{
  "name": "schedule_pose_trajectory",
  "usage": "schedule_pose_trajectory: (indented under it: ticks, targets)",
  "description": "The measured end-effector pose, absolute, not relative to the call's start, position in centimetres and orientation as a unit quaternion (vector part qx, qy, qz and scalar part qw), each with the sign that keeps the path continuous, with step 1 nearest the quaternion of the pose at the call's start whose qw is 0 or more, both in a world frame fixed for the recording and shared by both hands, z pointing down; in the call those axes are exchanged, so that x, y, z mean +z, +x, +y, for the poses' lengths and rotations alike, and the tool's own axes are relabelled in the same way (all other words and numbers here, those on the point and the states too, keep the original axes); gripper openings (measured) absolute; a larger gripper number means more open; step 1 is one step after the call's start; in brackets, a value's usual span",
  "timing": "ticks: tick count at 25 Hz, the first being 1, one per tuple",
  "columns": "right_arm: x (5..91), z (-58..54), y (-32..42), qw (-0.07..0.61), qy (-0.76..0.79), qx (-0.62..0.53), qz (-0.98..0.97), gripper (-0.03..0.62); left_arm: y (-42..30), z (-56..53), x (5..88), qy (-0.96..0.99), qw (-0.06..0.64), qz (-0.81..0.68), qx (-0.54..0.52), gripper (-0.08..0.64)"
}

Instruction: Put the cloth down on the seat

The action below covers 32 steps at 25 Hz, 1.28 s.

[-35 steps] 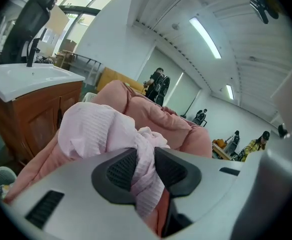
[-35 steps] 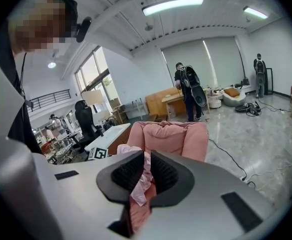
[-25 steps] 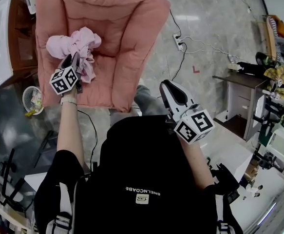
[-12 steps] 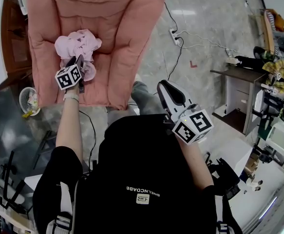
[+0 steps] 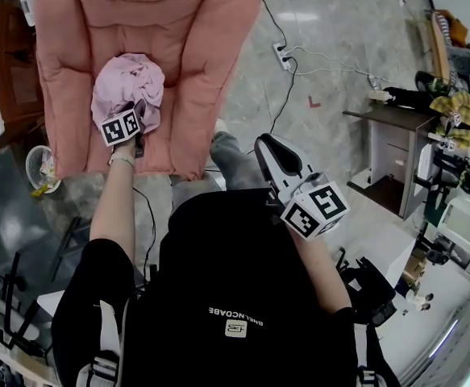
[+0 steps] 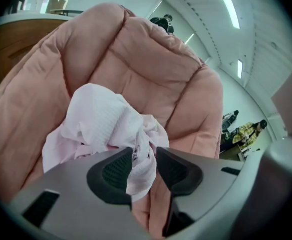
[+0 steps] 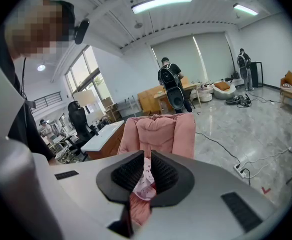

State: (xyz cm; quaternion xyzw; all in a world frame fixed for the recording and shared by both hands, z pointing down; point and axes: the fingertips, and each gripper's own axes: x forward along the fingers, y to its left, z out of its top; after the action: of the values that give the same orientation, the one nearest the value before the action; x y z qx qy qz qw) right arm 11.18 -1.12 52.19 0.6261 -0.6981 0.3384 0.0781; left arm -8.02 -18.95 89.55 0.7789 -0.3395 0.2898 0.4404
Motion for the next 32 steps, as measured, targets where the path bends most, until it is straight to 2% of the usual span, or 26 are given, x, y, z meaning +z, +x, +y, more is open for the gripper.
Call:
schedule_pose_trajectory:
  ticks: [4, 10, 15, 20, 32]
  targets:
    - [52.6, -0.7, 11.3, 0.082, 0.628, 0.345, -0.693, 0.058, -6.7, -17.7, 90.3, 0.778, 0.453, -0.321, 0.293, 0.158]
    - [52.3, 0.3, 11.8, 0.075, 0.631, 0.343, -0.692, 0.058, -4.1, -15.7, 89.6, 0.793, 0.451, -0.287, 0.291, 0.245]
    - [52.4, 0.8, 12.3, 0.067, 0.635, 0.343, -0.689, 0.058, -1.9, -14.1, 88.1, 0.816, 0.429, -0.254, 0.294, 0.288]
    - [52.2, 1.4, 12.9, 0.057, 0.636, 0.341, -0.69, 0.058, 0.4, -12.4, 86.5, 0.832, 0.414, -0.22, 0.298, 0.293]
    - [51.6, 0.4, 14.0, 0.035, 0.624, 0.332, -0.707, 0.06, 3.0, -14.5, 75.6, 0.9, 0.3, -0.217, 0.23, 0.293]
